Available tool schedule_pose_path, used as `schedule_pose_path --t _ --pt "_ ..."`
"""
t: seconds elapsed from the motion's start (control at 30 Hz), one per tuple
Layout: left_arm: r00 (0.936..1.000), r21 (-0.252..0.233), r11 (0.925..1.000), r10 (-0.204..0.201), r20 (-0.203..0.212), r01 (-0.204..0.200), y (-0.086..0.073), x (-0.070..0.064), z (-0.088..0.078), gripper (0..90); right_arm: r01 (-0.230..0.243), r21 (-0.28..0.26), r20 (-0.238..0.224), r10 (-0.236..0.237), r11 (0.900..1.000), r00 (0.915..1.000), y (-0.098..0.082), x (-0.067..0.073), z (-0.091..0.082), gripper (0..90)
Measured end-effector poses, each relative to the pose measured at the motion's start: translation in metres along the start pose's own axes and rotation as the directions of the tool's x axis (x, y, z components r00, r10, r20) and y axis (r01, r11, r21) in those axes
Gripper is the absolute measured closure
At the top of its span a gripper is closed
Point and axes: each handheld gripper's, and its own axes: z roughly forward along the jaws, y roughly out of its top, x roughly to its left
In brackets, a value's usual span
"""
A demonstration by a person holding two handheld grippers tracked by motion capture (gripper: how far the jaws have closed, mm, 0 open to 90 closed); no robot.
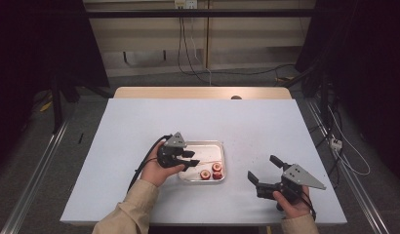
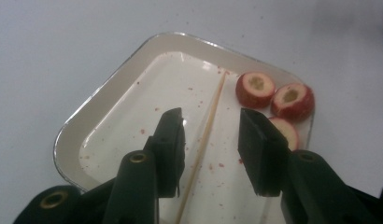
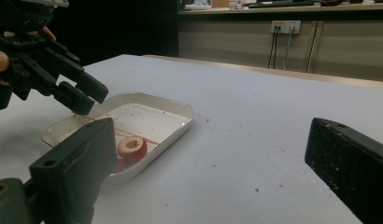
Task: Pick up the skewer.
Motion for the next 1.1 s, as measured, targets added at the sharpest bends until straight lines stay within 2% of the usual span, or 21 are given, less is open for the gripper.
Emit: schedule_pose_path --t 0.03,0.1,0.17,0.2,0.23,0.33,0.37,0.4,0.43,0.57,0.83,0.87,0.9,0.93,1.1 --pt "0.9996 0.004 0.9999 0.013 0.026 -0.013 0.000 0.002 0.002 62.7 0.007 0.003 -0.004 -0.007 1.000 1.0000 0.000 -0.001 0.000 1.7" --pt "0.9996 0.011 0.9999 0.001 0.028 -0.001 0.001 0.001 0.006 63.4 0.007 0.004 -0.005 -0.007 1.000 1.0000 0.000 -0.001 0.000 1.8" --pt "0.9997 0.035 0.9992 0.017 0.020 -0.017 0.004 0.002 0.008 66.7 -0.003 0.002 -0.003 0.003 1.000 1.0000 0.000 0.000 0.000 1.8" --pt "0.9988 0.039 0.9989 0.024 0.042 -0.026 0.004 0.003 0.009 67.0 -0.002 0.002 -0.004 0.002 1.000 1.0000 0.000 -0.001 0.000 1.8" --pt "0.9994 0.051 0.9984 0.023 0.026 -0.025 0.006 0.002 0.011 69.4 -0.005 0.003 -0.003 0.005 1.000 1.0000 0.000 -0.001 0.000 1.8" --pt "0.9983 0.060 0.9980 0.016 0.055 -0.019 0.006 0.004 0.014 72.9 -0.010 0.000 0.009 0.010 1.000 0.9999 0.000 -0.002 -0.001 1.8" --pt "0.9984 0.071 0.9973 0.014 0.054 -0.018 0.007 0.004 0.014 74.3 -0.009 0.001 0.009 0.009 1.000 0.9999 0.000 -0.003 -0.001 1.8" --pt "0.9981 0.097 0.9945 0.035 0.052 -0.040 0.007 0.005 0.015 75.1 -0.009 0.001 0.009 0.009 1.000 0.9999 0.000 -0.003 -0.001 1.8" --pt "0.9982 0.111 0.9928 0.038 0.047 -0.043 0.008 0.004 0.015 75.1 0.000 0.002 0.010 0.000 1.000 0.9999 0.000 -0.004 -0.002 1.8" --pt "0.9979 0.127 0.9912 0.030 0.057 -0.037 0.011 0.004 0.016 77.4 -0.005 0.006 0.016 0.005 1.000 0.9999 0.000 -0.004 -0.002 1.8" --pt "0.9983 0.199 0.9796 0.019 0.055 -0.029 0.009 0.007 0.014 81.5 -0.004 0.006 0.022 0.004 1.000 0.9998 -0.001 -0.004 -0.004 1.8" --pt "0.9988 0.208 0.9775 0.025 0.041 -0.033 0.009 0.007 0.013 81.7 -0.008 0.007 0.023 0.008 1.000 0.9997 -0.001 -0.004 -0.004 1.8" --pt "0.9989 0.213 0.9764 0.030 0.035 -0.037 0.009 0.007 0.012 81.7 -0.008 0.007 0.023 0.008 1.000 0.9997 -0.001 -0.004 -0.004 1.8" --pt "0.9984 0.205 0.9780 0.029 0.048 -0.039 0.008 0.008 0.011 82.6 -0.007 0.006 0.024 0.007 1.000 0.9997 -0.001 -0.004 -0.004 1.8" --pt "0.9989 0.236 0.9714 0.012 0.046 -0.023 0.007 0.008 0.012 84.0 0.005 0.009 0.022 -0.005 1.000 0.9998 0.000 -0.005 -0.003 1.8"
